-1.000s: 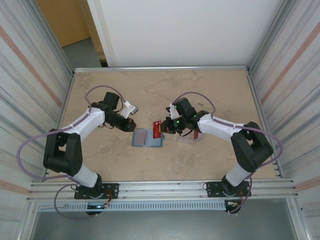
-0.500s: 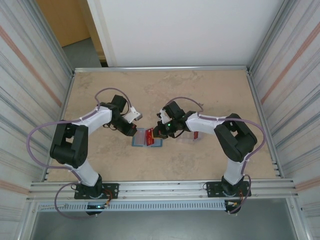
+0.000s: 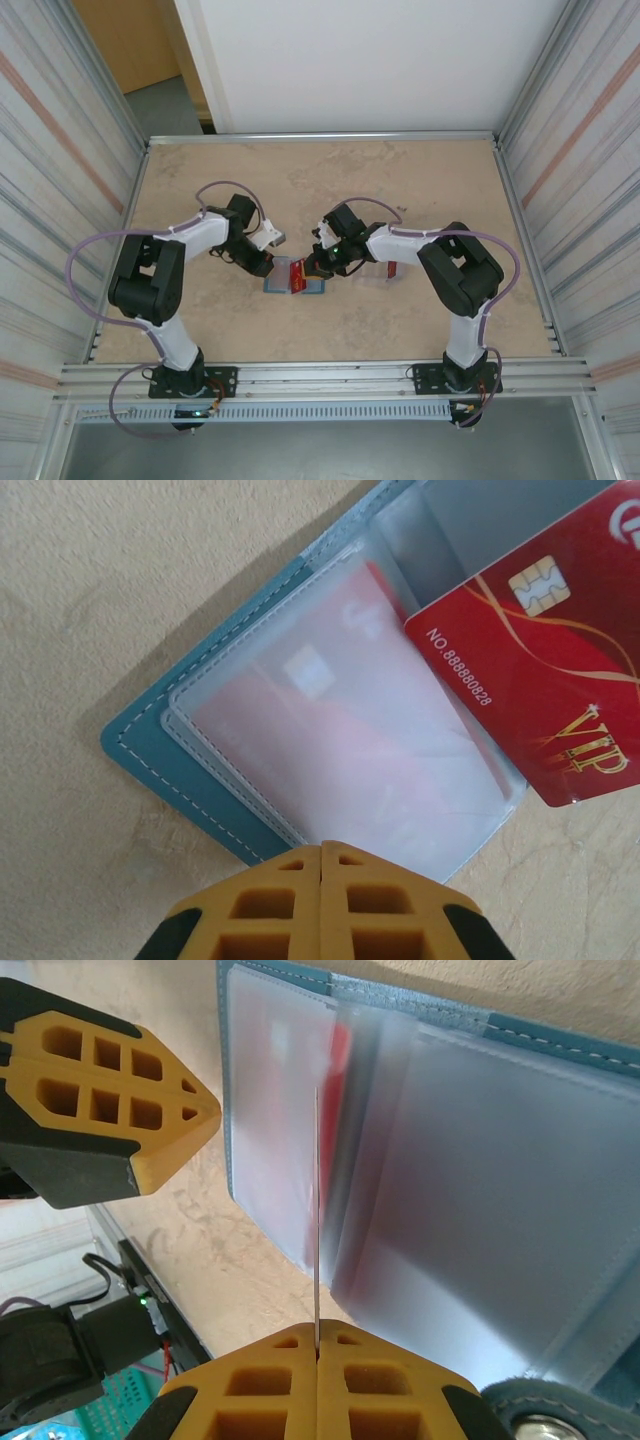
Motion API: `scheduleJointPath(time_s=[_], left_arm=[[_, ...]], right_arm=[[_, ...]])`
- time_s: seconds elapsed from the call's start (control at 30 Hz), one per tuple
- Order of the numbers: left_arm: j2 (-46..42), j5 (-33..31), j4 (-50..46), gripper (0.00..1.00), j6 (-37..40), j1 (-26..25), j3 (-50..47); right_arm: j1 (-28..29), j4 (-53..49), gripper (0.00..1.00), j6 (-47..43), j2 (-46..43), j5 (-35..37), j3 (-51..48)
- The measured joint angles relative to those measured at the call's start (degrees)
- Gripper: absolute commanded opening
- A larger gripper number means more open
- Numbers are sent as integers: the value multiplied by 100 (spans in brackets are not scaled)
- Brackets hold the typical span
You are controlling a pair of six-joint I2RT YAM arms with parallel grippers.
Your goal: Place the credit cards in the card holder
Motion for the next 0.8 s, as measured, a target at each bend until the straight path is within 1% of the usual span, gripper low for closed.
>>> scheduleJointPath(time_s=[0.4, 0.8], left_arm=[[151, -83, 7, 0, 44, -11, 0], [153, -83, 2, 0, 85, -48, 4]], right_arm=[[-2, 28, 0, 83, 35, -35, -7], [-13, 264, 0, 258, 35, -37, -190]])
